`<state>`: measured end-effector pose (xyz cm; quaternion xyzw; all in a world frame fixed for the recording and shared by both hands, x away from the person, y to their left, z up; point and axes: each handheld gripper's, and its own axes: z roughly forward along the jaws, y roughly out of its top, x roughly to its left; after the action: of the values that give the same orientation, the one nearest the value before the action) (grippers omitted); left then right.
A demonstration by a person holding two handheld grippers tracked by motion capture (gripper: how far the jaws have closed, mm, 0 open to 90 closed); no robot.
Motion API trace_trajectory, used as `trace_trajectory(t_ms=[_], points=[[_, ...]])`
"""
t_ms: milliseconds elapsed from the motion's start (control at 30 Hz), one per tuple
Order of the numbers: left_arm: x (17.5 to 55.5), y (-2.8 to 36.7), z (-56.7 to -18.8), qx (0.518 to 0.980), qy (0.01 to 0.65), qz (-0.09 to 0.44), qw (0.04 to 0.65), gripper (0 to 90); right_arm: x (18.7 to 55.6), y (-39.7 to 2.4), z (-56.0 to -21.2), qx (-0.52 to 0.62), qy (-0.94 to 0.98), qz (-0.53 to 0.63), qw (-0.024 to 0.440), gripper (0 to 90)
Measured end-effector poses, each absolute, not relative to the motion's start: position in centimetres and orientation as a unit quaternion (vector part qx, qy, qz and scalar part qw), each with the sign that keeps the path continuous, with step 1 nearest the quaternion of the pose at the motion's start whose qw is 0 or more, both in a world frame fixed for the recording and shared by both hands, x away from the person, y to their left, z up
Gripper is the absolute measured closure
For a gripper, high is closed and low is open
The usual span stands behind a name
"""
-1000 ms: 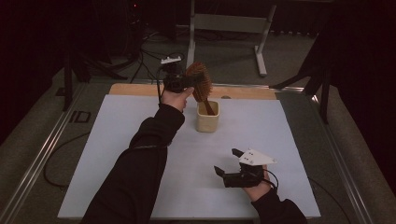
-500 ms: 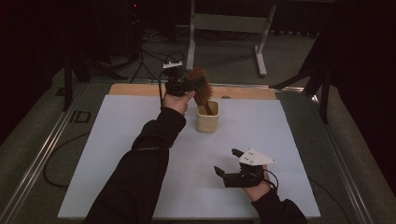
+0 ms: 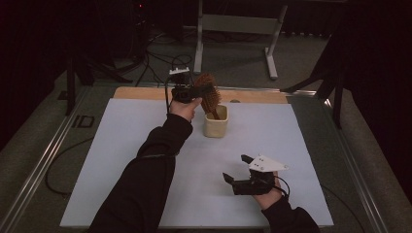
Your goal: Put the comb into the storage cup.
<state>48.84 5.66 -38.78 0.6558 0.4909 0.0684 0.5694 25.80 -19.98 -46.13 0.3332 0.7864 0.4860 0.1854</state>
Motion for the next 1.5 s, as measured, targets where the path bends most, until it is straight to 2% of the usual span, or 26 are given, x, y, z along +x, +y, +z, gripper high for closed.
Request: trace_trajectory(t_ms=[700,1100,1267,1333,1500], points=[[49.1,5.8,-39.8,0.666,0.487,0.061,0.561,50.4,25.8,-20.0,-46.2,0.335,0.787,0.485,0.184,9.8],[49.1,5.7,-39.3,0.681,0.48,0.075,0.548,43.0,25.8,-20.1,-46.2,0.337,0.786,0.486,0.183,9.8],[48.9,6.4,-38.9,0.674,0.477,0.08,0.558,36.6,25.8,-20.0,-46.2,0.335,0.786,0.485,0.185,9.8],[48.8,6.8,-38.9,0.677,0.465,0.072,0.566,29.4,25.8,-20.0,-46.2,0.335,0.787,0.483,0.184,9.7],[48.4,7.2,-38.6,0.688,0.446,0.07,0.568,18.0,25.9,-20.1,-46.2,0.335,0.786,0.485,0.184,9.7]])
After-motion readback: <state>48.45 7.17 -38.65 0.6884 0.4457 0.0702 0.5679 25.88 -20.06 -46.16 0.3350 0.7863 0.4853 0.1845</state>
